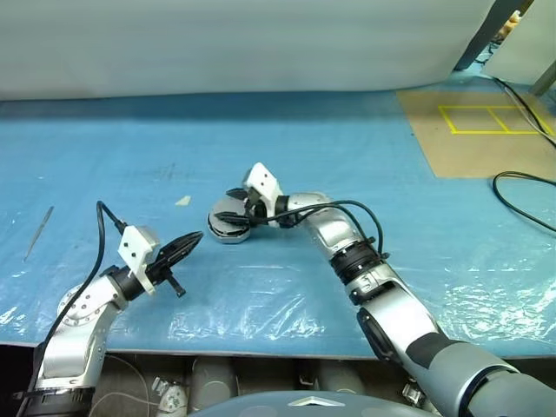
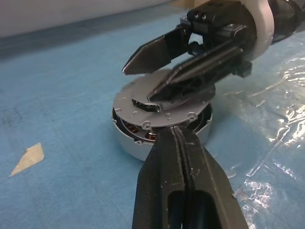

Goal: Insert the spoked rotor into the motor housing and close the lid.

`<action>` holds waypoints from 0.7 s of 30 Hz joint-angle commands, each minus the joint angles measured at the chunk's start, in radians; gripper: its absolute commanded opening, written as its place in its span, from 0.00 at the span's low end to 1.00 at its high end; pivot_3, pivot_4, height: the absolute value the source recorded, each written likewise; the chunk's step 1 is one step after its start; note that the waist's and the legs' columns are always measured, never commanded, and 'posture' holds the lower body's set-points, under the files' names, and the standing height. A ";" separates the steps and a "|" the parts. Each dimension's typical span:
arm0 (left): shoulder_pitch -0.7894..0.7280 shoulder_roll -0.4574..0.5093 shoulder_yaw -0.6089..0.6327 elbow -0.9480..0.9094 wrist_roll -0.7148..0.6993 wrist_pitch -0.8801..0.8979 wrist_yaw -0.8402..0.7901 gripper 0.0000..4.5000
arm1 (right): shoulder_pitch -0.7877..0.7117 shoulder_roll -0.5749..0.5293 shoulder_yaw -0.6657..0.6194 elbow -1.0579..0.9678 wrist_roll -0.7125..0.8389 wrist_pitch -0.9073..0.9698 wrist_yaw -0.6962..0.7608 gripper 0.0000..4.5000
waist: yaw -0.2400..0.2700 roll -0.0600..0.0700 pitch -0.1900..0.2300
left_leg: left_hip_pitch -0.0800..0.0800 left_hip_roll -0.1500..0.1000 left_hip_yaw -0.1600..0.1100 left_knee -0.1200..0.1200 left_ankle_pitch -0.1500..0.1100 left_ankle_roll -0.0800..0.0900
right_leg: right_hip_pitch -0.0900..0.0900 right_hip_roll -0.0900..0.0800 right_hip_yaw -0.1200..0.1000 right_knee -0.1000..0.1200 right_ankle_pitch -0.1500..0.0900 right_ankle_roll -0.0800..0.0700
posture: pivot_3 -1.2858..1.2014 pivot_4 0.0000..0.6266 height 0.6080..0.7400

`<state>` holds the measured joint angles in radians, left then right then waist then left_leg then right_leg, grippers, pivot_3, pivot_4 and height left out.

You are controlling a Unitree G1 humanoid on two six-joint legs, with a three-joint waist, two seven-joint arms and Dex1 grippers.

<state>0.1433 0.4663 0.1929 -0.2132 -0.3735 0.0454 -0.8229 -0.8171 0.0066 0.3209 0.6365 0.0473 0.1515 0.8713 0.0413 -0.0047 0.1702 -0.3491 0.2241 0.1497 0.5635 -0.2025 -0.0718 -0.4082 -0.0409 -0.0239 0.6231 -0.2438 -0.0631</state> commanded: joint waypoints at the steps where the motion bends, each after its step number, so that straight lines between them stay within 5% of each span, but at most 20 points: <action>1: 0.012 0.004 0.025 -0.037 -0.013 -0.009 0.027 0.00 | -0.024 0.006 0.024 0.027 -0.036 -0.033 0.007 0.99 | 0.000 0.000 0.000 | 0.000 0.000 0.000 0.000 0.000 0.000 | 0.000 0.000 0.000 0.000 0.000 0.000 | 0.52 0.24 1.00; 10: -0.002 0.011 0.015 0.000 -0.011 -0.031 0.032 0.00 | -0.032 -0.009 0.023 0.090 -0.099 -0.072 -0.056 0.99 | -0.002 0.000 0.000 | 0.001 0.000 0.001 0.000 0.000 0.000 | 0.000 0.000 0.000 0.000 0.000 0.000 | 0.52 0.24 1.00; 15: -0.015 0.004 0.003 0.002 -0.004 -0.032 0.037 0.00 | -0.021 -0.004 0.024 0.094 -0.097 -0.064 -0.051 0.67 | -0.001 0.000 0.000 | 0.002 0.000 0.001 0.001 0.000 0.000 | 0.002 0.000 0.001 0.001 0.000 0.000 | 0.52 0.24 1.00; 21: -0.014 0.007 0.007 0.003 0.004 -0.036 0.045 0.00 | -0.013 0.019 0.016 0.073 -0.089 -0.046 -0.058 0.67 | -0.002 0.000 0.000 | 0.002 0.000 0.001 0.001 0.000 0.000 | 0.002 0.000 0.001 0.001 0.000 0.000 | 0.52 0.24 1.00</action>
<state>0.1285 0.4694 0.1896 -0.1987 -0.3694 0.0302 -0.7843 -0.8451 0.0191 0.3379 0.7156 -0.0377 0.0920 0.8233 0.0398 -0.0046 0.1700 -0.3466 0.2242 0.1504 0.5642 -0.2025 -0.0718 -0.4066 -0.0407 -0.0231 0.6245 -0.2438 -0.0632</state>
